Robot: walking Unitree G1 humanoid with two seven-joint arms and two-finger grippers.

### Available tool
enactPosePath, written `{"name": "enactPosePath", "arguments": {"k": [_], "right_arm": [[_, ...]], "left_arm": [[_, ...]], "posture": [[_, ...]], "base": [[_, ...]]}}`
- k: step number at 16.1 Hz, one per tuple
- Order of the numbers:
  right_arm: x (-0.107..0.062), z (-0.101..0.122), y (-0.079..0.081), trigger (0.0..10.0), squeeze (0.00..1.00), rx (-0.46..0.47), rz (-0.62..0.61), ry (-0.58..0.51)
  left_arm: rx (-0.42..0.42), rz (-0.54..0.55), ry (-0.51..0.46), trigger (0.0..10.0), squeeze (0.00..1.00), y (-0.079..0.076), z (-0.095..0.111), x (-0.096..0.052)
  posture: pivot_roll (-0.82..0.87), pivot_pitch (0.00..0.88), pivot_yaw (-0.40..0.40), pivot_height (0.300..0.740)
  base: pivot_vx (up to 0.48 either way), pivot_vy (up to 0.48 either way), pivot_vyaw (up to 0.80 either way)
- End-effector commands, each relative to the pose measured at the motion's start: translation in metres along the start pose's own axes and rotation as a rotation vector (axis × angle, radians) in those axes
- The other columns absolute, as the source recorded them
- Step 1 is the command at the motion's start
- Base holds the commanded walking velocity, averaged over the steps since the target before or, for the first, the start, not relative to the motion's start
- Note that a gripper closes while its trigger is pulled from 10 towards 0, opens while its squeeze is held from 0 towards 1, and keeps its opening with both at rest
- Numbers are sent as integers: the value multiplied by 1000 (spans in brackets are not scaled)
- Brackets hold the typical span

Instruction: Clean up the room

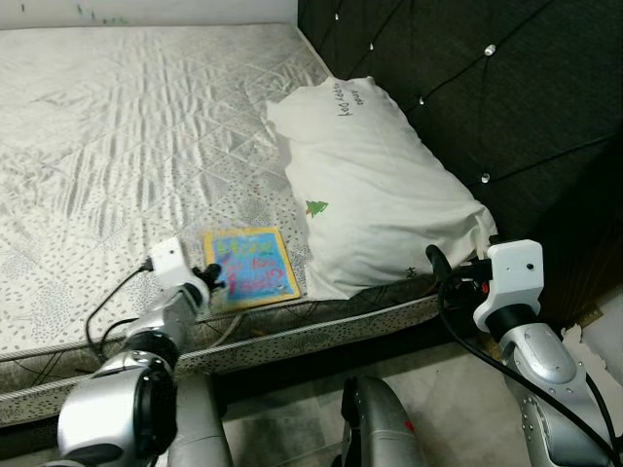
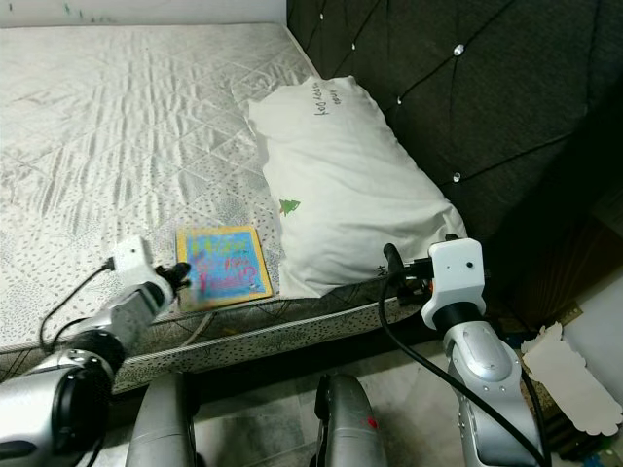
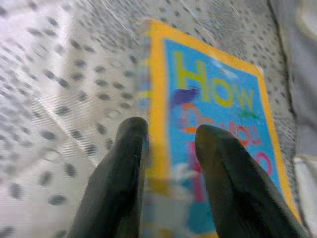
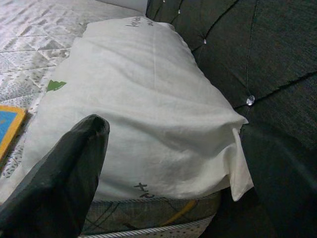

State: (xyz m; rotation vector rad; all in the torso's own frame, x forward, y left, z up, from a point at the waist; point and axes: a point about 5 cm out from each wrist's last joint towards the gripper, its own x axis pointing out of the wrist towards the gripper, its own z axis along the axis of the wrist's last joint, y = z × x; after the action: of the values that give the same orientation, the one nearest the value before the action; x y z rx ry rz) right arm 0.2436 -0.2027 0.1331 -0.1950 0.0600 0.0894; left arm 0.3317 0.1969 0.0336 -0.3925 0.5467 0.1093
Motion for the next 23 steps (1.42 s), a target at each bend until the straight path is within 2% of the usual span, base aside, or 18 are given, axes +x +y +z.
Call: {"name": "enactPosePath", "arguments": {"k": [1,4,6,8,11,12,13,14,15,16,18,19,23], "right_arm": [[1,1,0,10000,0,-11,0,-7],[4,2,0,10000,0,-13,1,-11],[6,2,1,10000,0,-12,2,-13],[10,2,4,10000,0,0,1,-19],[21,7,14,10000,0,40,16,-45],[29,8,24,10000,0,70,43,-56],[30,8,26,10000,0,75,49,-57],[33,8,34,10000,0,105,83,-55],[37,5,53,10000,0,133,175,-38],[40,5,67,10000,0,167,217,-39],[47,5,77,10000,0,192,232,-58],[53,7,79,10000,0,209,223,-74],[58,8,80,10000,0,221,211,-88]], "left_arm": [[21,19,-17,10000,1000,1,7,0],[56,47,-24,10000,1000,6,9,0],[80,65,-64,10000,1000,7,15,-1],[112,36,-108,10000,1000,-4,18,1],[155,42,-262,10000,1000,-16,29,-2],[209,49,-393,10000,1000,-19,33,-11],[217,52,-417,10000,1000,-19,34,-13],[275,56,-477,10000,1000,-20,31,-24],[345,70,-555,10000,1000,-20,28,-49],[408,93,-618,10000,1000,-19,27,-77],[448,144,-685,10000,1000,-13,27,-99],[457,157,-711,10000,0,-11,27,-103],[456,196,-697,10000,0,-11,27,-113]], "posture": [[-149,0,-78,578],[-144,1,-84,578],[-140,0,-82,578],[-128,0,-76,578],[-96,0,-70,578],[-72,0,-69,578],[-72,0,-69,578],[-49,0,-69,578],[-12,0,-65,578],[23,0,-63,578],[69,0,-57,578],[90,0,-54,578],[90,0,-54,578]], "base": [[0,0,0],[0,0,0],[0,0,0],[0,0,0],[0,0,0],[0,0,0],[0,0,0],[0,0,0],[0,0,0],[0,0,0],[0,0,0],[0,0,0],[0,0,0]]}}
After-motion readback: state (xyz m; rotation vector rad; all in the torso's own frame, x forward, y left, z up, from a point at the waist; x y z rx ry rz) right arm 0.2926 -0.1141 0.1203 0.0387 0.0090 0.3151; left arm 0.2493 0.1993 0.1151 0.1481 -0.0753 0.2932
